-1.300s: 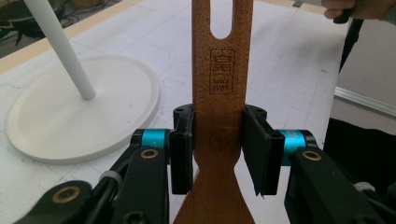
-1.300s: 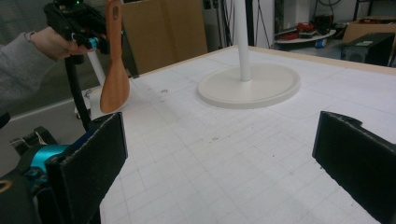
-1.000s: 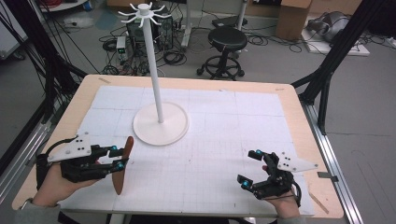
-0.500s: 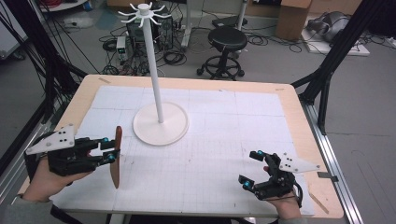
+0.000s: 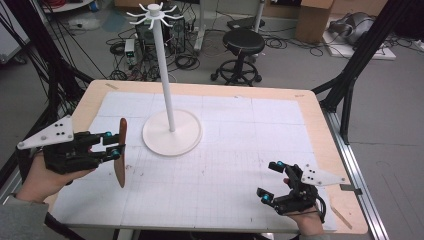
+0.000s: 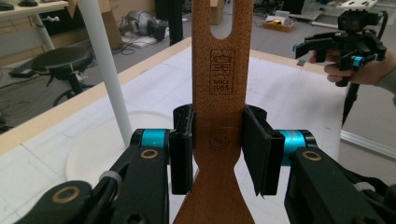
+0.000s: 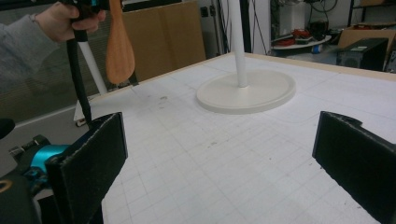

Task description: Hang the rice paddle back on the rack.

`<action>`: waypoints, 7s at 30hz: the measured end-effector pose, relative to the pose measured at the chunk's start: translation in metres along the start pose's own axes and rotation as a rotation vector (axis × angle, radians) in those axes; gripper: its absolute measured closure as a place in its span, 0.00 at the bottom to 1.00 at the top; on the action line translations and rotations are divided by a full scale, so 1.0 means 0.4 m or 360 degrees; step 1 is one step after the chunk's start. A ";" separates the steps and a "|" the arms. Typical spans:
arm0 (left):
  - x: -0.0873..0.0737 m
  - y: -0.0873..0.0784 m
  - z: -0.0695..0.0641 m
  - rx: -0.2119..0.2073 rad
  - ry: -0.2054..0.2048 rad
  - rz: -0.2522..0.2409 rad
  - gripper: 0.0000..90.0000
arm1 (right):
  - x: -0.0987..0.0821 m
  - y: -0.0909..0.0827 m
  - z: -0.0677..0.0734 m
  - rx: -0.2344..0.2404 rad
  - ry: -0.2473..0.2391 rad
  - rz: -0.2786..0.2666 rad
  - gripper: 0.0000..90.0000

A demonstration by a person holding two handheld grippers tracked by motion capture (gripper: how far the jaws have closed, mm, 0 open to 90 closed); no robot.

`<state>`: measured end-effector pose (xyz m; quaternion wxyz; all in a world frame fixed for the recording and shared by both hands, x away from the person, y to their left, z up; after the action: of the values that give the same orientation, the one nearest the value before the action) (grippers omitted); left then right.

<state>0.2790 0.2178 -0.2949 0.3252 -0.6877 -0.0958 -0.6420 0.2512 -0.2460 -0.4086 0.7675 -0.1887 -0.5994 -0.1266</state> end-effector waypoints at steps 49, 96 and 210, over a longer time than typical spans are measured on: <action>0.198 0.061 0.124 0.0057 -0.0058 -0.0159 0.72 | 0.021 -0.037 -0.026 -0.0030 0.0000 -0.0101 0.02; 0.340 0.106 0.227 0.0167 -0.0036 -0.0221 0.72 | 0.013 -0.051 -0.028 -0.0027 0.0056 -0.0150 0.02; 0.008 0.047 0.050 0.0114 0.0003 -0.0321 0.02 | 0.039 0.010 0.004 0.0049 -0.0024 -0.0093 0.02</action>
<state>0.3065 0.2138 -0.2973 0.2834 -0.6618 -0.1873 -0.6683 0.2553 -0.2413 -0.3936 0.7617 -0.1601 -0.6124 -0.1383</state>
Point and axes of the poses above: each handheld gripper's, and its own axes: y roughly forward along the jaws, x roughly out of its top, z roughly to its left, the point moved 5 cm from there along y, roughly forward along the jaws, and after that the axes turned 4 degrees about x, right-handed, at the moved point
